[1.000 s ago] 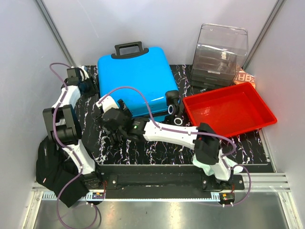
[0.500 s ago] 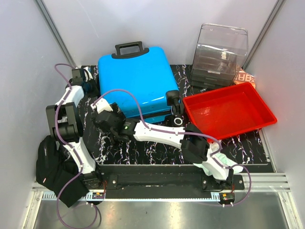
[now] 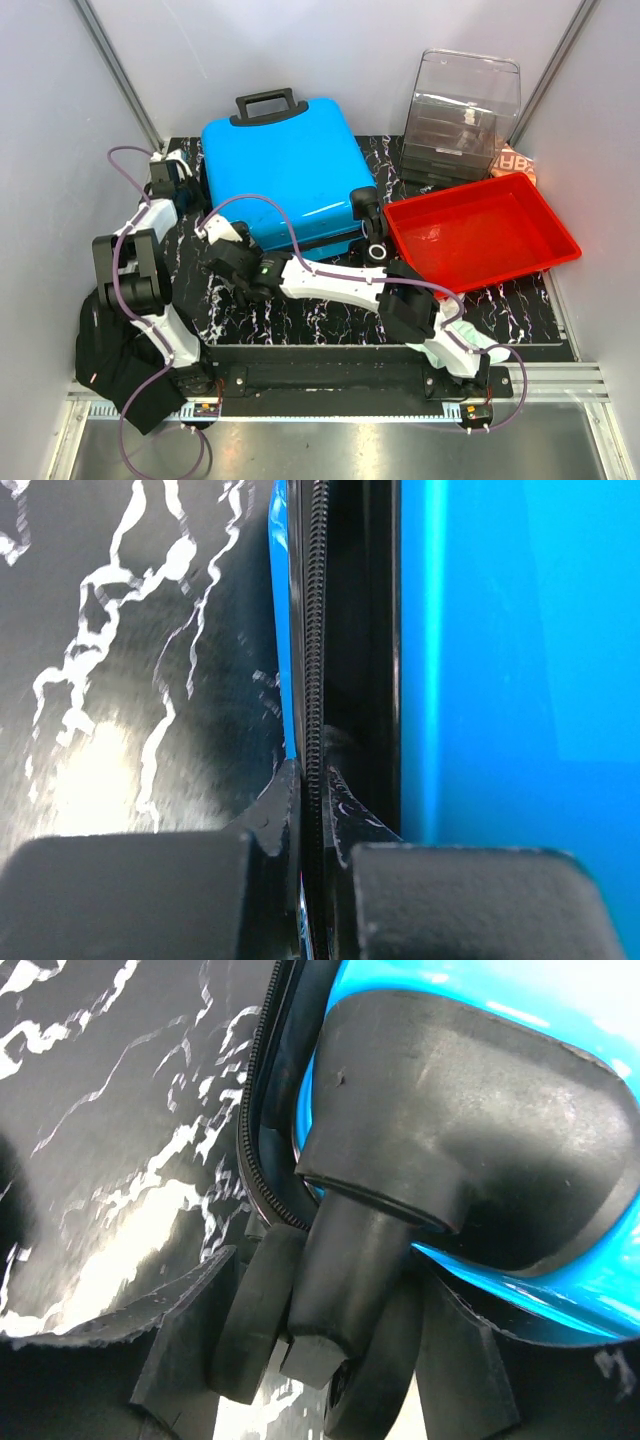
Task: Open, take out, and arrange the luggage
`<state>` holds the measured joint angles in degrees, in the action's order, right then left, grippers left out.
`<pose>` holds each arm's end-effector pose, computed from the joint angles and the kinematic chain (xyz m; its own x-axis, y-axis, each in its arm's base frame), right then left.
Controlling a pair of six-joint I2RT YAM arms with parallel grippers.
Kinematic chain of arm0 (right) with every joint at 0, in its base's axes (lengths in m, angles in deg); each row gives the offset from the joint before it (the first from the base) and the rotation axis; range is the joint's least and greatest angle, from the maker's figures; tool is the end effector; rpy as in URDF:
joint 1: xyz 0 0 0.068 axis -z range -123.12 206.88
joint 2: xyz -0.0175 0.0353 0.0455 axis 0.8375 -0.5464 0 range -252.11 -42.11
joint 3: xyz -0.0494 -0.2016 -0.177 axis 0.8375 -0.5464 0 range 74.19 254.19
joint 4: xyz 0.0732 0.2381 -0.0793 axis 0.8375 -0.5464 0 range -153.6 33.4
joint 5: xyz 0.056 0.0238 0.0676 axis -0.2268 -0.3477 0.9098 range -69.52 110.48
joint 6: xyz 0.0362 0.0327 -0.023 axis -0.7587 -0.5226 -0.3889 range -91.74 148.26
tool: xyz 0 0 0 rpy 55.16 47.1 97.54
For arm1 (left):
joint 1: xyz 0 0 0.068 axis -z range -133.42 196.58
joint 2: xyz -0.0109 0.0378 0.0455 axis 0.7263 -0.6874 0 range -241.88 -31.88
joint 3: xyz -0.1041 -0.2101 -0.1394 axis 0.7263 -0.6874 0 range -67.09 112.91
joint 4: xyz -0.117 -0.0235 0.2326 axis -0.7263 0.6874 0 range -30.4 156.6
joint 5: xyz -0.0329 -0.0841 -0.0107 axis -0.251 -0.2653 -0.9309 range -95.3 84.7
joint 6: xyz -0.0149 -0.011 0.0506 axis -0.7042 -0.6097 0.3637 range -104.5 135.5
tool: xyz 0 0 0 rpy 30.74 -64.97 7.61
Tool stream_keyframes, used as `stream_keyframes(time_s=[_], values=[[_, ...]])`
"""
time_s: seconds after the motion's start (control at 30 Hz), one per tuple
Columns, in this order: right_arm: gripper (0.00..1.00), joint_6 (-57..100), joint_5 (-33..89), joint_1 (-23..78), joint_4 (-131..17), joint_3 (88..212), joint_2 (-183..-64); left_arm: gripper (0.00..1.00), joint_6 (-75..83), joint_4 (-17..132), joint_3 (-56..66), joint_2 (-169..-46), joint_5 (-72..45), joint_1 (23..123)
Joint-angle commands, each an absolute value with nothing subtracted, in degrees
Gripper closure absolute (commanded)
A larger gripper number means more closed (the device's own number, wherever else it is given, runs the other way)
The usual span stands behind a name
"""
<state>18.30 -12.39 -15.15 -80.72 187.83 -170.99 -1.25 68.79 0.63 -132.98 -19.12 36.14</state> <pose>0.1782 0.4870 0.2465 -0.3085 -0.4802 -0.8211 -0.6255 0.7528 -0.2052 0.3835 0.0620 0.2145 -0.6362 -0.4017 -0.6587 -0.1944 0.9097 -0.3670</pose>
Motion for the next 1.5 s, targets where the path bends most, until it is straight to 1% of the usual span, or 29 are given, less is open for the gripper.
stream_keyframes(time_s=[0.0, 0.03, 0.07, 0.1, 0.23, 0.4, 0.6, 0.87, 1.03, 1.1, 1.17, 1.2, 1.27, 1.3, 1.37, 1.4, 1.47], values=[[0.83, 17.9, -9.4, -10.3, -80.9, 185.6, -167.0, 1.00, 0.3, 73.9, -6.5, -123.5, -21.7, 35.2], [0.94, 18.2, -8.3, -10.2, -80.9, 185.4, -165.5, 1.00, 0.4, 73.9, -7.5, -122.6, -21.8, 34.8], [0.99, 18.5, -7.4, -10.2, -80.8, 185.2, -164.5, 1.00, 0.7, 74.0, -9.4, -121.7, -21.9, 34.2], [1.00, 18.9, -6.3, -10.1, -80.5, 185.0, -163.6, 1.00, 0.8, 73.9, -10.3, -120.1, -22.1, 33.9], [1.00, 20.5, -2.0, -9.8, -78.1, 184.2, -156.3, 1.00, 1.4, 74.9, -13.8, -116.0, -23.6, 32.0], [1.00, 21.1, 3.0, -6.4, -73.1, 183.4, -149.3, 1.00, 3.5, 77.0, -16.6, -110.6, -23.3, 30.9], [1.00, 21.1, 9.7, -1.8, -72.8, 186.9, -147.4, 1.00, 6.1, 80.5, -17.8, -106.6, -23.0, 30.2], [1.00, 22.3, 14.7, 4.5, -72.9, 191.5, -146.7, 1.00, 9.4, 83.9, -19.3, -102.0, -23.1, 29.9], [1.00, 24.9, 18.0, 6.0, -72.9, 195.8, -146.9, 1.00, 13.3, 85.9, -19.8, -101.9, -22.3, 29.9], [1.00, 24.0, 22.1, 7.7, -72.9, 196.4, -147.0, 0.99, 14.7, 86.9, -19.9, -102.9, -22.6, 29.8], [1.00, 22.5, 24.2, 9.1, -72.7, 196.3, -147.1, 0.90, 17.3, 87.5, -19.1, -104.1, -21.7, 29.8], [1.00, 22.5, 25.8, 9.8, -72.6, 196.2, -147.3, 0.79, 18.4, 87.5, -18.8, -104.5, -21.0, 29.7], [1.00, 23.1, 26.8, 10.3, -72.6, 195.8, -147.3, 0.64, 21.8, 88.4, -17.3, -105.4, -21.2, 29.7], [1.00, 23.2, 27.9, 10.9, -72.6, 195.7, -147.2, 0.55, 25.4, 89.5, -16.1, -105.9, -22.7, 29.6], [1.00, 22.5, 30.4, 11.6, -72.3, 195.6, -147.3, 0.49, 28.9, 94.3, -11.8, -107.6, -23.1, 29.6], [1.00, 22.0, 31.1, 12.6, -72.1, 195.5, -147.4, 0.45, 33.3, 96.3, -10.1, -108.0, -23.5, 29.6], [1.00, 21.3, 32.3, 13.5, -71.4, 195.5, -147.7, 0.41, 36.8, 101.3, -6.1, -108.4, -22.4, 29.6]])
